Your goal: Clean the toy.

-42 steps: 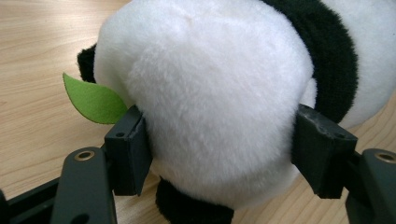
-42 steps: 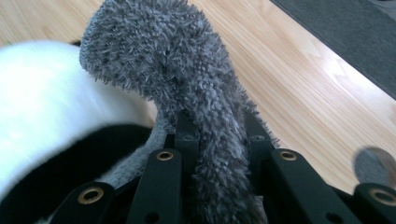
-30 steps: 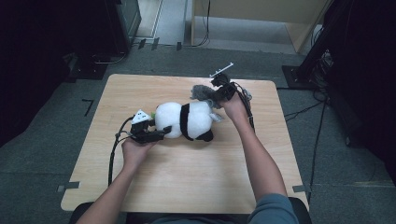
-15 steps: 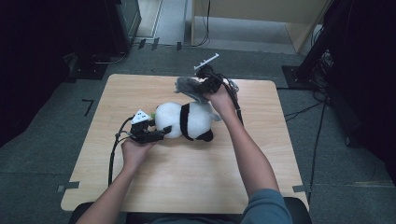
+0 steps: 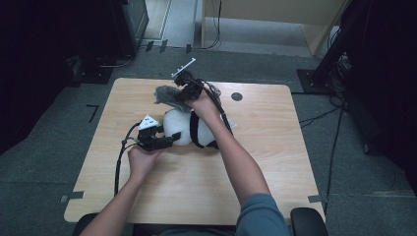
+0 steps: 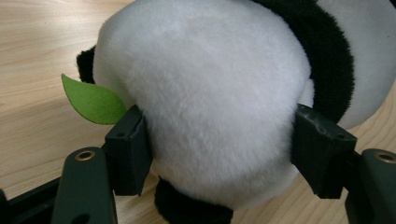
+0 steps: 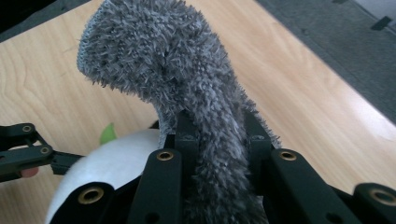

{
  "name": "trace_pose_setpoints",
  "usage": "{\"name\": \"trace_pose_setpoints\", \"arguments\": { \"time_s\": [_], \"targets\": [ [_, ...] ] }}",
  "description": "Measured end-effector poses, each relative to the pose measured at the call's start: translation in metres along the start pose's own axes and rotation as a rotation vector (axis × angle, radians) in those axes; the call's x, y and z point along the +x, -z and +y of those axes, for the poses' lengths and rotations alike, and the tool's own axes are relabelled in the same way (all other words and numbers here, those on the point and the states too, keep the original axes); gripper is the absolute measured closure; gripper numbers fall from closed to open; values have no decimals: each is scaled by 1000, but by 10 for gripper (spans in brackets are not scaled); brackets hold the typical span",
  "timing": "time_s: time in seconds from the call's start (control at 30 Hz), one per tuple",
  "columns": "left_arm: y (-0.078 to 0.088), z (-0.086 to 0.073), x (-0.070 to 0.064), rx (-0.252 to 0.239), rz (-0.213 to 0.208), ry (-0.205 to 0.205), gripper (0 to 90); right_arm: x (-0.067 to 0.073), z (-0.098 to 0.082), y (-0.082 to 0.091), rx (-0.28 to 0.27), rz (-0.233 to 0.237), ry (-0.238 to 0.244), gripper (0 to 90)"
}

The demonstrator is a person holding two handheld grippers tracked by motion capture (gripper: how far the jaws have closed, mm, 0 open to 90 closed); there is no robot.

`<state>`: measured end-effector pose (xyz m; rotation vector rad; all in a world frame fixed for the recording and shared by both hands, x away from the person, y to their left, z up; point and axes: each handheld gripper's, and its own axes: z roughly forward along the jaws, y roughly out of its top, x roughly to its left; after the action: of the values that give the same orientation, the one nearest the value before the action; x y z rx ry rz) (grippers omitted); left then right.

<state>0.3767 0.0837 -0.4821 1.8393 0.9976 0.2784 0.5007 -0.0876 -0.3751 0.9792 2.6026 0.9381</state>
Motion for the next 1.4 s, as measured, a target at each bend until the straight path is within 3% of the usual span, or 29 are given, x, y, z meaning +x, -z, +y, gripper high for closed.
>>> {"name": "trace_pose_setpoints", "arguments": {
  "time_s": [0.13,0.27,0.33,0.5,0.9,1.27,1.4],
  "targets": [
    [0,0,2,0,-10,19,291,4,-5,-13,43,-7,17,745],
    [0,0,1,3,-5,7,298,-3,-16,-15,43,8,-3,747],
    [0,1,1,7,-6,7,299,-9,-19,-12,50,5,-21,746],
    [0,1,2,12,-6,2,303,-23,-29,-5,95,-37,1,745],
    [0,0,2,11,-10,-1,313,-68,-66,23,93,-81,-83,747],
    [0,0,2,10,-11,3,313,-94,-98,40,126,-112,-146,748],
    [0,0,2,11,-10,3,313,-96,-102,43,114,-117,-151,748]
  ]
}}
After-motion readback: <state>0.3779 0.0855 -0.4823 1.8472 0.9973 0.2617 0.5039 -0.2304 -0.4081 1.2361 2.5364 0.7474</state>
